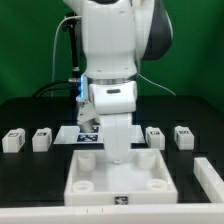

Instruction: Assemble one leg

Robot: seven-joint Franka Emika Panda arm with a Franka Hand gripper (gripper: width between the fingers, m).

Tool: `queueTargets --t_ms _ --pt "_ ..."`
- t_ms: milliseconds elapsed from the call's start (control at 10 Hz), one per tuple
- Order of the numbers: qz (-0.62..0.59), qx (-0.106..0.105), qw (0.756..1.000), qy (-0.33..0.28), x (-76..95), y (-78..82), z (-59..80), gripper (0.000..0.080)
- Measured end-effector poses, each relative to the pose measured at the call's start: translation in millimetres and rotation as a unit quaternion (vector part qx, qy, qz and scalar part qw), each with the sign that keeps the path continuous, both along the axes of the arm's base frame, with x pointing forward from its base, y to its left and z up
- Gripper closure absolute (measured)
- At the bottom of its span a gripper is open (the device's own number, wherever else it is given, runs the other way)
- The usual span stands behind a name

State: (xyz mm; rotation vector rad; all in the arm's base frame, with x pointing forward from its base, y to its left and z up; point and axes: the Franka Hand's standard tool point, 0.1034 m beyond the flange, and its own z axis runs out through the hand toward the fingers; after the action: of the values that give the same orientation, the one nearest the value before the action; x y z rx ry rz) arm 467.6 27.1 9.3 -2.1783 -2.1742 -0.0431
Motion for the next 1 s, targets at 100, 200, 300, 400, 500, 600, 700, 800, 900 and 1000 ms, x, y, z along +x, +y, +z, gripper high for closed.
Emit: queueTargets --t_ms 100,200,300,400,500,600,700,800,900,1000 --pt "-0.013 0.005 1.000 -0.001 8.8 16.4 0.7 0.0739" --pt "-0.011 0.009 1.000 -0.004 19.6 28.8 0.7 0.0739" --pt "-0.010 0.011 1.000 -0.002 21.9 32.6 -1.0 0.0739" --pt "-0.009 0.012 1.000 -0.002 22.2 34.2 -1.6 0.0739" --pt "-0.006 0.013 1.000 0.000 22.5 38.0 -1.6 0.0739" --pt "-0.005 0.014 1.000 0.000 22.6 39.6 -1.6 0.0739" --pt "-0.005 0.015 1.000 -0.002 22.4 39.3 -1.7 0.0739" --pt "-0.006 0.015 1.000 -0.001 22.3 39.0 -2.0 0.0653" --pt "-0.006 0.014 1.000 -0.001 22.2 38.6 -2.1 0.0653" --pt "-0.006 0.014 1.000 -0.001 22.2 38.4 -2.2 0.0498"
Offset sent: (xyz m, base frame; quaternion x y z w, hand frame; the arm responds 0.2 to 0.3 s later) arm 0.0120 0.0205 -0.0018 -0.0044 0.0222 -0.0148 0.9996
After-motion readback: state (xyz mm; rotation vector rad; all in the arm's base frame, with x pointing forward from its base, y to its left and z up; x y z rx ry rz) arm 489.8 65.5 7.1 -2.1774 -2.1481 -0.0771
